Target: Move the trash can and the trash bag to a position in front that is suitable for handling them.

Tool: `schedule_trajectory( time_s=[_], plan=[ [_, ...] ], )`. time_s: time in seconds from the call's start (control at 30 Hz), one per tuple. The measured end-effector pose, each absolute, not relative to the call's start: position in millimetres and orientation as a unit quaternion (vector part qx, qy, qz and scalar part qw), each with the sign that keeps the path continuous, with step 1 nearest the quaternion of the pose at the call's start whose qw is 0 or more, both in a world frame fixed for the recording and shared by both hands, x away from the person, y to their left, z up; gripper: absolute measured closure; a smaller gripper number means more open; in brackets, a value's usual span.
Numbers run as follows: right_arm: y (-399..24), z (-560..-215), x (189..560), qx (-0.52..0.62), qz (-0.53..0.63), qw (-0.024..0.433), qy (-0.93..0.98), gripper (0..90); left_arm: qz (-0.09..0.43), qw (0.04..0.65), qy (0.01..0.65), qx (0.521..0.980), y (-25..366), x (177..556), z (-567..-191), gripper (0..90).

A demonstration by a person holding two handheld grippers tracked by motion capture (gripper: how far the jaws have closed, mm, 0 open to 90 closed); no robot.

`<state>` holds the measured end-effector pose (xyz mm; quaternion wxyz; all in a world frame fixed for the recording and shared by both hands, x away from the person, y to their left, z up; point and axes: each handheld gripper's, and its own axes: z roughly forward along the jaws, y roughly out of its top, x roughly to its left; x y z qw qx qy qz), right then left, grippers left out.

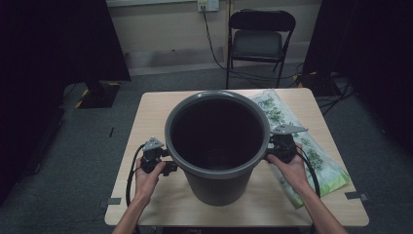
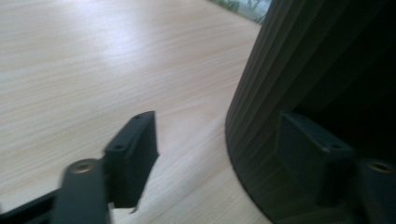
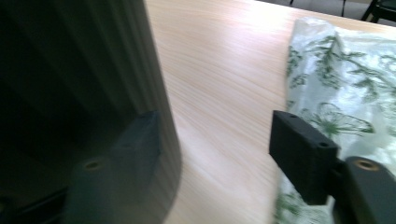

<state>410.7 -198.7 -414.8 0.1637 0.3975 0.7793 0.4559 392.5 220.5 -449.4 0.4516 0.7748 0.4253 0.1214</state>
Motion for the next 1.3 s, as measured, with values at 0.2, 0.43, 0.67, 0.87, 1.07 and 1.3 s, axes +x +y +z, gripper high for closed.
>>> schedule_trajectory(
  time_s=[0.2,0.43,0.67,0.87,1.07,1.3],
  plan=[
    [-233.4,-435.3,412.2,0.417,0.423,0.17,0.786,38.8,0.139,0.417,0.432,0.787,228.6,385.7,-475.8,23.4],
    [-274.3,-473.3,402.7,0.464,0.407,0.169,0.769,67.7,0.15,0.383,0.429,0.804,225.7,385.1,-494.6,23.1],
    [-292.0,-487.6,395.8,0.477,0.361,0.177,0.781,64.2,0.18,0.371,0.396,0.82,215.7,381.7,-501.1,23.2],
    [-294.6,-491.4,377.9,0.473,0.353,0.18,0.787,58.8,0.18,0.366,0.398,0.822,216.5,382.5,-500.8,20.4],
    [-277.2,-492.4,362.5,0.453,0.361,0.171,0.797,57.1,0.179,0.366,0.401,0.821,216.3,382.1,-500.9,20.3],
    [-239.4,-492.1,350.3,0.413,0.366,0.151,0.82,51.8,0.179,0.364,0.399,0.822,216.0,384.2,-501.0,18.1]
  ],
)
